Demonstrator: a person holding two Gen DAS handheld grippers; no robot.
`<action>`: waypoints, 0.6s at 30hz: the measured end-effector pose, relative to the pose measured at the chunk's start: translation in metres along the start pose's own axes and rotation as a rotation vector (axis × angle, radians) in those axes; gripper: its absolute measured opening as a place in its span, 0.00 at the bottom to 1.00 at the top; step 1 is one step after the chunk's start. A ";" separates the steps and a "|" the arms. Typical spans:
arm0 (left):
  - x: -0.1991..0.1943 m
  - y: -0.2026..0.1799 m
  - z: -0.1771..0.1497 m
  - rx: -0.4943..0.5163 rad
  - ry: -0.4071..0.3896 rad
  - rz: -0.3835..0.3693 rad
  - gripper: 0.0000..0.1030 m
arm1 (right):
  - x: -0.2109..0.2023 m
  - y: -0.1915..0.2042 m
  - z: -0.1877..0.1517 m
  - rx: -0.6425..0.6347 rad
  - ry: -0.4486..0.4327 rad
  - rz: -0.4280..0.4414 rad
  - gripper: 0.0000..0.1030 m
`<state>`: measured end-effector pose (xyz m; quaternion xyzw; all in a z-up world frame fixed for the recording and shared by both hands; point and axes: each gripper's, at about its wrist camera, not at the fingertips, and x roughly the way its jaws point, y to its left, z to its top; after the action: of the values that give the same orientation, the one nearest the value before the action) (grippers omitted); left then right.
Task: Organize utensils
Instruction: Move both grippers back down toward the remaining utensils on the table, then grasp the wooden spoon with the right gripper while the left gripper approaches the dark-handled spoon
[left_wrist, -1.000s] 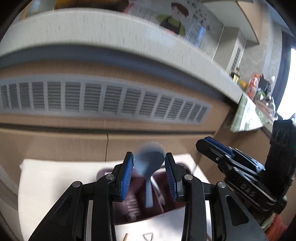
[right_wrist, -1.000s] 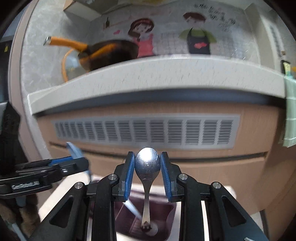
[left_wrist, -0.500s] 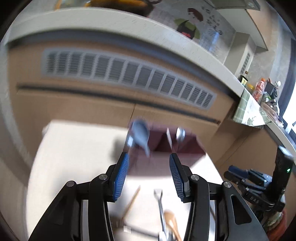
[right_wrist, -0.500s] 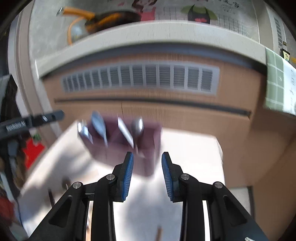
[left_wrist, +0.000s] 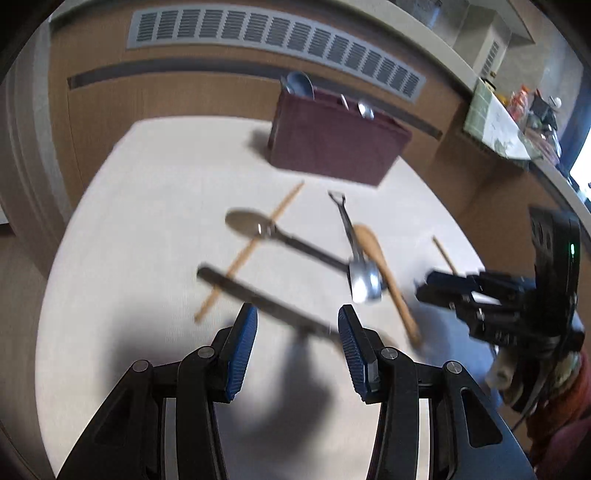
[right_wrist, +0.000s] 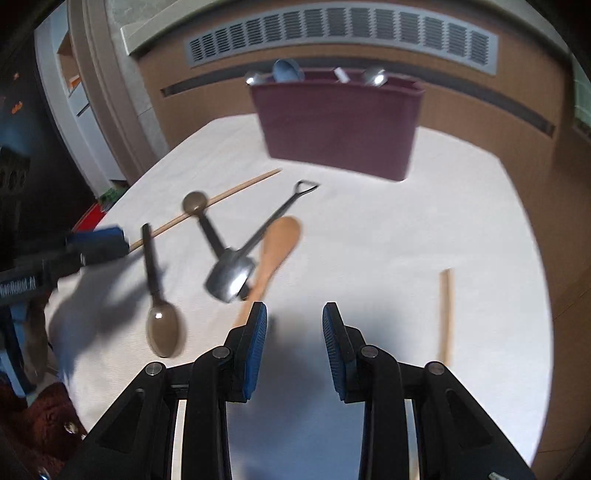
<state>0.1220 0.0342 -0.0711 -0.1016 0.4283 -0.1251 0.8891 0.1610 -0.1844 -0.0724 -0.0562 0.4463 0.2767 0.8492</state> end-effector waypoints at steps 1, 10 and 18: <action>0.000 -0.001 -0.004 0.011 0.009 -0.006 0.45 | 0.001 0.003 0.001 -0.003 0.002 0.011 0.28; 0.002 -0.004 -0.010 0.049 0.030 -0.017 0.45 | 0.025 0.004 0.011 0.008 0.020 -0.033 0.29; 0.002 -0.008 -0.013 0.106 0.045 -0.001 0.45 | 0.058 0.010 0.047 -0.046 0.007 -0.133 0.29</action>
<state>0.1117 0.0249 -0.0787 -0.0516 0.4410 -0.1503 0.8833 0.2160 -0.1358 -0.0890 -0.1063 0.4381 0.2296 0.8626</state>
